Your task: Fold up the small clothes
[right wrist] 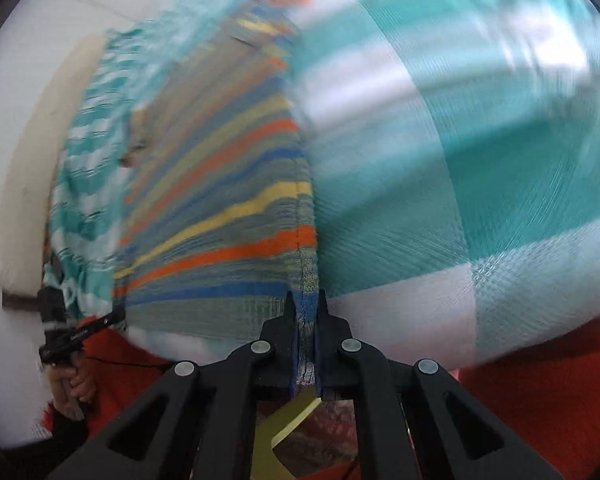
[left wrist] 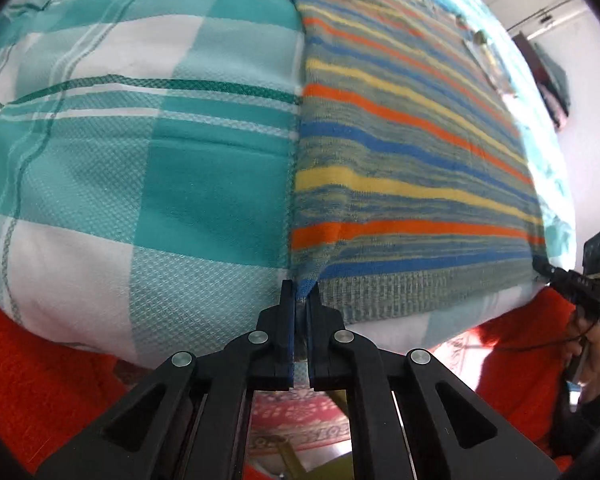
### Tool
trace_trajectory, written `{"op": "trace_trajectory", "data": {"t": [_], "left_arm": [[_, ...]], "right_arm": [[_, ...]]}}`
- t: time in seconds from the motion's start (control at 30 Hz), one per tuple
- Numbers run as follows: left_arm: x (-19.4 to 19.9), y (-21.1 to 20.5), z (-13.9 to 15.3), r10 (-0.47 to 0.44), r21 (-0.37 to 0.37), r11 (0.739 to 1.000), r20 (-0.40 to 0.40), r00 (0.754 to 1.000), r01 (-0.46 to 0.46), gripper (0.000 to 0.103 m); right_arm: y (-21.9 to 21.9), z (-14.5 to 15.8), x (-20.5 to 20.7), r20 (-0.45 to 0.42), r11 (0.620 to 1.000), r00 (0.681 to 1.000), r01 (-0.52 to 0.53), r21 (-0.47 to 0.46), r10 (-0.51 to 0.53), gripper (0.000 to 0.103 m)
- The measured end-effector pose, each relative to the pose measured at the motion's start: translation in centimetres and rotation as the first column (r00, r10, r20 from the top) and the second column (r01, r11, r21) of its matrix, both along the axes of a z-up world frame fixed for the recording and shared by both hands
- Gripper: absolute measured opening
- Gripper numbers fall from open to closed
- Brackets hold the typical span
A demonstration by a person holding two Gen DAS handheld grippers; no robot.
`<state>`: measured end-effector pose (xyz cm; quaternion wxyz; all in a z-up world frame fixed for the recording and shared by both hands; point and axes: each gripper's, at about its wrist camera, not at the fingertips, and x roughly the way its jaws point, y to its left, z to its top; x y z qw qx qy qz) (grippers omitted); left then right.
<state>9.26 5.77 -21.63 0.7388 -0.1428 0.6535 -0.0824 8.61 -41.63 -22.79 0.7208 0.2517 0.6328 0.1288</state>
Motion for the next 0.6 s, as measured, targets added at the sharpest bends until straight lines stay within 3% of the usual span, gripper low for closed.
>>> {"op": "trace_trajectory", "data": {"t": [0.1, 0.17, 0.27, 0.3, 0.37, 0.4, 0.43, 0.47, 0.6], "left_arm": [[-0.3, -0.7, 1.4, -0.032, 0.034, 0.999, 0.033, 0.999, 0.031, 0.002], [-0.3, -1.4, 0.9, -0.051, 0.069, 0.996, 0.026, 0.998, 0.049, 0.004], [-0.2, -1.9, 1.0, -0.068, 0.136, 0.989, 0.019, 0.998, 0.065, 0.016], [-0.6, -1.6, 1.7, -0.069, 0.152, 0.986, 0.022, 0.997, 0.065, 0.032], [-1.1, -0.6, 4.5, -0.027, 0.208, 0.978, 0.089, 0.996, 0.008, 0.057], [-1.3, 0.2, 6.4, 0.007, 0.214, 0.976, 0.163, 0.987, -0.042, 0.064], [-1.1, 0.7, 7.8, 0.028, 0.205, 0.976, 0.213, 0.977, -0.073, 0.065], [-0.6, 1.0, 9.3, 0.049, 0.183, 0.978, 0.263, 0.963, -0.100, 0.066], [3.8, -2.1, 10.8, 0.031, 0.084, 0.994, 0.346, 0.938, -0.064, 0.070]], "right_arm": [[-0.1, -0.4, 0.3, -0.006, 1.000, 1.000, 0.026, 0.002, -0.026, 0.006], [0.1, 0.6, 0.1, 0.014, 1.000, 1.000, 0.008, -0.016, -0.007, 0.006], [0.0, 0.2, 0.3, 0.002, 1.000, 1.000, 0.001, -0.029, -0.001, 0.005], [0.3, 0.3, 0.3, -0.003, 0.999, 1.000, 0.004, -0.034, -0.004, 0.006], [0.4, 1.4, 0.2, -0.006, 0.998, 1.000, -0.014, -0.069, 0.014, 0.024], [0.1, 2.5, -0.2, 0.012, 0.993, 1.000, -0.023, -0.115, 0.025, 0.041], [-0.1, 3.9, -0.4, 0.048, 0.986, 0.998, -0.024, -0.166, 0.032, 0.047], [-0.1, 6.1, -0.4, 0.109, 0.971, 0.993, -0.024, -0.238, 0.051, 0.047], [2.1, 11.1, 1.9, 0.262, 0.948, 0.953, -0.064, -0.312, 0.151, 0.047]]}}
